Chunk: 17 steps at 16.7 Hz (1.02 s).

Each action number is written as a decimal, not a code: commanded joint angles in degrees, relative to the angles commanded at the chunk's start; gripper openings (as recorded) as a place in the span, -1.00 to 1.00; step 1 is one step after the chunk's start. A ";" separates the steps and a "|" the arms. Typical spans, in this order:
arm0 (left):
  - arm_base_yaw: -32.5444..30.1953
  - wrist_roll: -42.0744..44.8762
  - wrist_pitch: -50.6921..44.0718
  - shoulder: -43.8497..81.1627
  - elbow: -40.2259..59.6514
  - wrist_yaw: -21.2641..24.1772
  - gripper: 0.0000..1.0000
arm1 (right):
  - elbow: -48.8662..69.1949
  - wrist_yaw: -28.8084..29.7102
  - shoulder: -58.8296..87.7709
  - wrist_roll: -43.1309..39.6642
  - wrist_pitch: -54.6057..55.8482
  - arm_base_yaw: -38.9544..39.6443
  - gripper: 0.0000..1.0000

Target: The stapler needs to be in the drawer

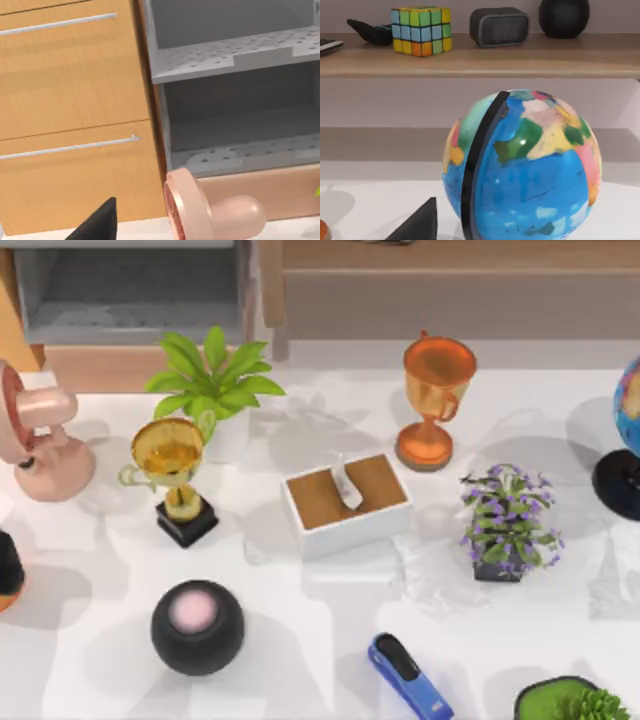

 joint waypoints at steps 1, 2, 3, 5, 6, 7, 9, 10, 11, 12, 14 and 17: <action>0.78 2.80 1.99 3.78 1.81 0.84 1.00 | 0.00 0.00 0.00 0.00 0.00 0.00 1.00; 1.66 5.90 4.18 8.05 3.80 1.76 1.00 | 0.00 0.00 0.00 0.00 0.00 0.00 1.00; 2.61 9.25 6.52 12.72 5.94 2.75 1.00 | 0.00 0.00 0.00 0.00 0.00 0.00 1.00; 4.67 16.54 11.60 23.08 10.59 4.88 1.00 | 0.00 0.00 0.00 0.00 0.00 0.00 1.00; 5.76 20.41 14.30 28.69 13.07 6.01 1.00 | 0.00 0.00 0.00 0.00 0.00 0.00 1.00; 6.86 24.41 17.09 34.53 15.65 7.18 1.00 | 0.00 0.00 0.00 0.00 0.00 0.00 1.00; 9.10 32.63 22.87 46.69 21.01 9.57 1.00 | 0.00 0.00 0.00 0.00 0.00 0.00 1.00; 10.20 36.79 25.83 52.92 23.76 10.77 1.00 | 0.00 0.00 0.00 0.00 0.00 0.00 1.00; 11.30 40.93 28.80 59.15 26.55 11.98 1.00 | 0.00 0.00 0.00 0.00 0.00 0.00 1.00; 12.38 45.04 31.77 65.33 29.33 13.17 1.00 | 0.00 0.00 0.00 0.00 0.00 0.00 1.00; 14.47 53.02 37.63 77.31 34.87 15.49 1.00 | 0.00 0.00 0.00 0.00 0.00 0.00 1.00; 17.30 63.95 45.93 93.57 42.74 18.67 1.00 | 0.00 0.00 0.00 0.00 0.00 0.00 1.00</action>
